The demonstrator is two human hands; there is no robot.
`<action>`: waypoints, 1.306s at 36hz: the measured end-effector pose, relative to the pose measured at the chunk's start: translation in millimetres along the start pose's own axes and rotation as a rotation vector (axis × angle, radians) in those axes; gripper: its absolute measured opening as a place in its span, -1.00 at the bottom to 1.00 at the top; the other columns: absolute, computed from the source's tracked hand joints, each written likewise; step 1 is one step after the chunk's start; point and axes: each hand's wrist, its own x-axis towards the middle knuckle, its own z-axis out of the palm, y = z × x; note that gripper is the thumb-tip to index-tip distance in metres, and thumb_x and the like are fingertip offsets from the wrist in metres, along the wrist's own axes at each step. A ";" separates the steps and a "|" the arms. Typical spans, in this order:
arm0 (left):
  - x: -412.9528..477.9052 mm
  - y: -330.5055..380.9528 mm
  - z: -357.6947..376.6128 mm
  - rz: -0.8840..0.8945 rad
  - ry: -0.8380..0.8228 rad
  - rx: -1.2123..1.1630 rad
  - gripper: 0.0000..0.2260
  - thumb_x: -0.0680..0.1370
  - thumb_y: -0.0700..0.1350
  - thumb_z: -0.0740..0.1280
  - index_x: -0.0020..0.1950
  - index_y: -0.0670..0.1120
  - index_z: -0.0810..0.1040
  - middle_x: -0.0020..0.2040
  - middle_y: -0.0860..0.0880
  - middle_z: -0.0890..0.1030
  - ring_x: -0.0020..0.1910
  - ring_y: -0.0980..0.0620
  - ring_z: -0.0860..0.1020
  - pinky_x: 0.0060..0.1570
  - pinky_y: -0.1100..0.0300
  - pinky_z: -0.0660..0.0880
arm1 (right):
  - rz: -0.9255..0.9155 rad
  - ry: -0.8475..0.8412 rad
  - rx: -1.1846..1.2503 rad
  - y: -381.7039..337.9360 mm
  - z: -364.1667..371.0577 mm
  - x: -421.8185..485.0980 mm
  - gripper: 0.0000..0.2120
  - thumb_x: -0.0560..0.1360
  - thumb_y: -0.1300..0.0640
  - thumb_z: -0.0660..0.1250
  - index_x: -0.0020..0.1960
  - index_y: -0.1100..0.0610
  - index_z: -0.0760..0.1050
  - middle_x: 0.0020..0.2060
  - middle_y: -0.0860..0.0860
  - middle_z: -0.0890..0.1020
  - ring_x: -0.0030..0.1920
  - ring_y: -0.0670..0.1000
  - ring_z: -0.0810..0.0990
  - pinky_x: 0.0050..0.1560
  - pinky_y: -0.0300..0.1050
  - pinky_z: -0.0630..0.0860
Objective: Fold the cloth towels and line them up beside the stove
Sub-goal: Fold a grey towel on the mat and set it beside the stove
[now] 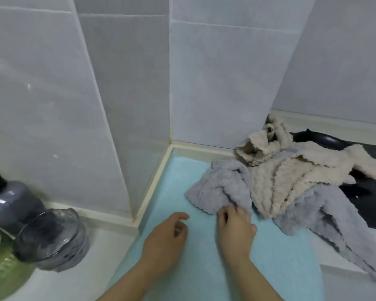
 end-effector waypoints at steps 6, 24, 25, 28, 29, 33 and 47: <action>5.1 -22.0 6.9 0.151 0.132 0.006 -0.59 0.53 -0.14 0.26 0.25 0.25 0.26 -0.06 0.25 0.50 -0.26 0.20 0.52 -0.16 0.30 0.42 | -0.186 0.009 0.172 11.1 2.2 -7.5 -0.84 0.55 0.22 0.20 -0.20 0.07 0.37 -0.17 -0.08 0.46 -0.06 -0.03 0.37 -0.24 -0.22 0.21; -23.2 -40.6 3.8 0.685 0.176 0.329 -0.43 0.51 -0.13 0.29 0.44 0.18 0.15 0.42 0.13 0.20 0.35 0.05 0.25 0.26 0.22 0.29 | -0.207 -0.094 0.693 -2.8 -45.0 -91.0 -0.82 0.56 0.24 0.21 -0.22 0.09 0.39 -0.39 -0.05 0.43 -0.38 -0.12 0.37 -0.35 -0.35 0.32; -22.0 -40.7 2.7 0.674 0.171 0.369 -0.43 0.51 -0.14 0.29 0.44 0.19 0.15 0.45 0.12 0.15 0.38 0.02 0.20 0.29 0.21 0.25 | -0.207 -0.116 0.735 -6.3 -47.5 -94.1 -0.81 0.55 0.26 0.21 -0.23 0.10 0.39 -0.40 -0.05 0.41 -0.41 -0.13 0.36 -0.38 -0.39 0.32; -14.0 -40.9 -0.3 0.684 0.194 0.379 -0.64 0.54 -0.13 0.26 0.31 0.12 0.39 0.47 0.10 0.17 0.44 0.01 0.13 0.33 0.22 0.16 | -0.169 -0.116 0.813 -17.2 -56.5 -94.3 -0.79 0.52 0.28 0.23 -0.27 0.11 0.40 -0.41 0.01 0.43 -0.43 -0.11 0.35 -0.40 -0.33 0.32; -10.7 -40.4 -1.7 0.709 0.217 0.374 -0.75 0.56 -0.11 0.24 0.22 0.07 0.47 0.45 0.09 0.23 0.44 0.04 0.15 0.32 0.24 0.15 | -0.136 -0.083 0.816 -20.0 -58.5 -90.7 -0.79 0.50 0.28 0.24 -0.29 0.11 0.40 -0.38 0.04 0.46 -0.43 -0.09 0.34 -0.38 -0.27 0.31; -5.3 -36.9 -10.3 0.766 0.225 0.249 -0.90 0.59 -0.15 0.17 -0.01 -0.02 0.46 0.19 0.04 0.53 0.23 0.06 0.42 0.11 0.25 0.28 | -0.054 0.094 0.746 -21.3 -58.2 -71.2 -0.78 0.48 0.22 0.24 -0.33 0.11 0.33 -0.42 0.03 0.42 -0.42 -0.03 0.30 -0.32 -0.15 0.27; -40.3 -18.7 -33.2 0.832 0.069 0.012 -0.69 0.40 -0.37 0.23 -0.31 0.07 0.42 -0.57 0.06 0.36 -0.56 0.14 0.32 -0.49 0.41 0.28 | -0.018 0.023 0.095 4.1 -53.7 -57.5 -0.80 0.45 -0.03 0.21 0.00 0.05 0.44 -0.20 0.01 0.60 -0.11 0.07 0.55 -0.16 -0.09 0.41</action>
